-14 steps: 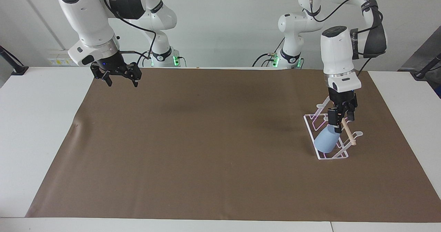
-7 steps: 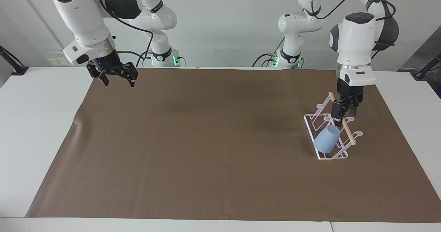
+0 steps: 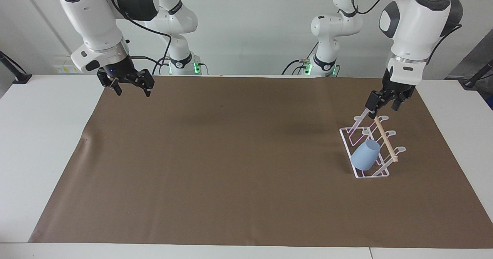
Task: Hang cup on cup holder
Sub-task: 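Open the left gripper and withdraw it from the cup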
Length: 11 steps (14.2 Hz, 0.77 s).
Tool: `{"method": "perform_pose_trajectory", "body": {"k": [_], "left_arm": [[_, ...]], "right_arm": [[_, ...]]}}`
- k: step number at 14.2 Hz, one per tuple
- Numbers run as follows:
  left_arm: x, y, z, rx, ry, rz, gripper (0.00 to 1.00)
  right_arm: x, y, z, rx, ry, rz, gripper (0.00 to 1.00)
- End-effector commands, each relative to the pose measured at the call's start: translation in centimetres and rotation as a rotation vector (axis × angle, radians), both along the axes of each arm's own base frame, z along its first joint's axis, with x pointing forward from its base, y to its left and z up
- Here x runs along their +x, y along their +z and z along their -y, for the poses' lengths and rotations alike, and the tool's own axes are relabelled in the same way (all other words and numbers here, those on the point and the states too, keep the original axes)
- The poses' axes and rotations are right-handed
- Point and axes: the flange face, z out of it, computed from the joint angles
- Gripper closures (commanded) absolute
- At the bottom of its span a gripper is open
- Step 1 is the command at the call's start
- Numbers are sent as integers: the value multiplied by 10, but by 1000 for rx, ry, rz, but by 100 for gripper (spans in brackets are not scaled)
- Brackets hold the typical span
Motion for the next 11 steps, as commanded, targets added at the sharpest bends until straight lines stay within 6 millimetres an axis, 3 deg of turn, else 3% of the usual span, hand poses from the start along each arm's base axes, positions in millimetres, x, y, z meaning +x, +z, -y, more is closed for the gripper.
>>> {"method": "perform_pose_trajectory", "body": {"k": [1, 4, 6, 9, 11], "left_arm": [[-12, 30, -2, 16, -163, -56, 0], [-15, 47, -2, -18, -226, -90, 0], [-19, 66, -14, -42, -212, -113, 0], [-16, 77, -30, -39, -292, -168, 0], [-18, 77, -27, -8, -299, -176, 0]], "right_arm": [[-6, 1, 2, 13, -18, 4, 0], [-6, 1, 1, 13, -16, 4, 0], [-6, 1, 2, 13, -18, 4, 0], [-6, 1, 1, 13, -16, 4, 0], [-6, 1, 1, 13, -16, 4, 0]]}}
